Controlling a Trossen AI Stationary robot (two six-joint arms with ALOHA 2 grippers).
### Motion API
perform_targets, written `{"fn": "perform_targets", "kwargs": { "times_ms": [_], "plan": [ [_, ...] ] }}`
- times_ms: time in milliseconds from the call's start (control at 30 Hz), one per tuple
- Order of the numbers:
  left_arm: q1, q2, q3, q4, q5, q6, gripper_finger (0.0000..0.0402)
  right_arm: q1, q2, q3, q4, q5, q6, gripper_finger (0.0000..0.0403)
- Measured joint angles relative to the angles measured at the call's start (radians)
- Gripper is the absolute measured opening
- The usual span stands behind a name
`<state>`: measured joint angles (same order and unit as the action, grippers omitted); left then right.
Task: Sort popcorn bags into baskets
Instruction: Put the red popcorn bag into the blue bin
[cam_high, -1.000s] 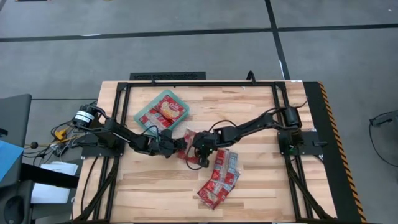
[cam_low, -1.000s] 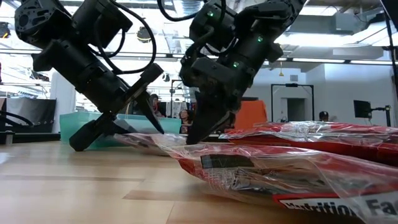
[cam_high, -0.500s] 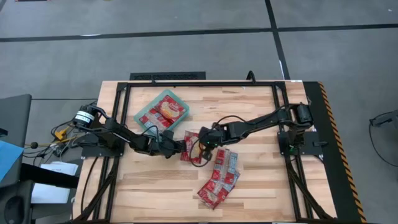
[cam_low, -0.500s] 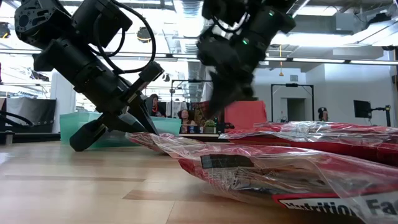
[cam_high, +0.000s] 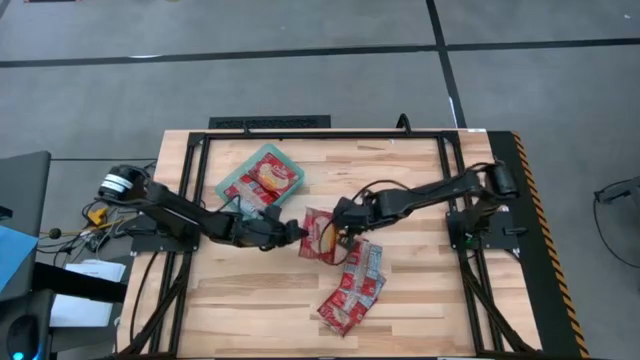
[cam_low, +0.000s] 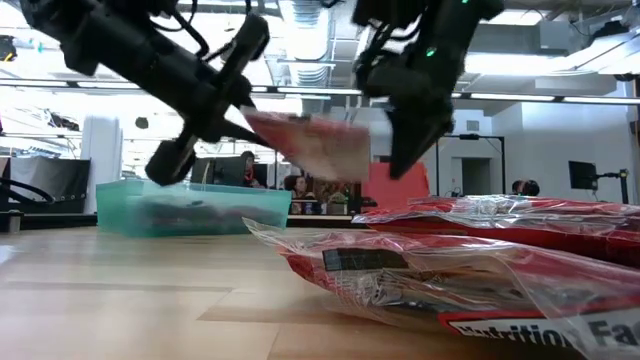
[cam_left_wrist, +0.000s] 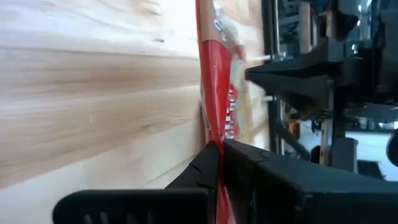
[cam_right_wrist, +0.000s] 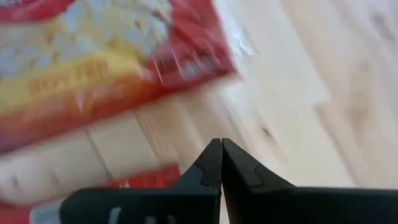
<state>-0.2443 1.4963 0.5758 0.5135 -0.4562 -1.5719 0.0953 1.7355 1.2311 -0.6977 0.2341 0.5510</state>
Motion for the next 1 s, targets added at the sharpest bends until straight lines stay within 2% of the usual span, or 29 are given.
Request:
{"fn": "perform_targets", "kwargs": {
  "times_ms": [133,333,433,533,633,700,867,1000],
  "plan": [
    [0.001,-0.086,-0.001,-0.075,-0.071,0.006,0.0000,0.009,-0.115,0.000,-0.089,0.044,0.005,0.0014],
    [0.035,-0.270,0.000,-0.175,-0.309,0.060,0.0000,0.019,-0.257,0.000,-0.172,0.167,0.067,0.0023],
    [0.077,-0.363,0.000,-0.323,-0.419,0.065,0.0000,0.020,-0.298,0.000,-0.178,0.222,0.078,0.0034],
    [0.136,-0.421,0.000,-0.529,-0.487,-0.053,0.0000,0.012,-0.315,0.000,-0.184,0.237,0.079,0.0036],
    [0.192,-0.433,0.000,-0.677,-0.484,-0.187,0.0000,0.007,-0.314,0.000,-0.188,0.239,0.074,0.0030],
    [0.222,-0.419,0.000,-0.709,-0.462,-0.224,0.0000,0.007,-0.312,0.000,-0.188,0.239,0.070,0.0024],
    [0.286,-0.354,0.000,-0.669,-0.424,-0.233,0.0000,0.008,-0.302,-0.001,-0.192,0.239,0.066,0.0016],
    [0.335,-0.292,0.000,-0.674,-0.397,-0.304,0.0000,0.008,-0.301,-0.001,-0.193,0.239,0.066,0.0027]
  ]
}}
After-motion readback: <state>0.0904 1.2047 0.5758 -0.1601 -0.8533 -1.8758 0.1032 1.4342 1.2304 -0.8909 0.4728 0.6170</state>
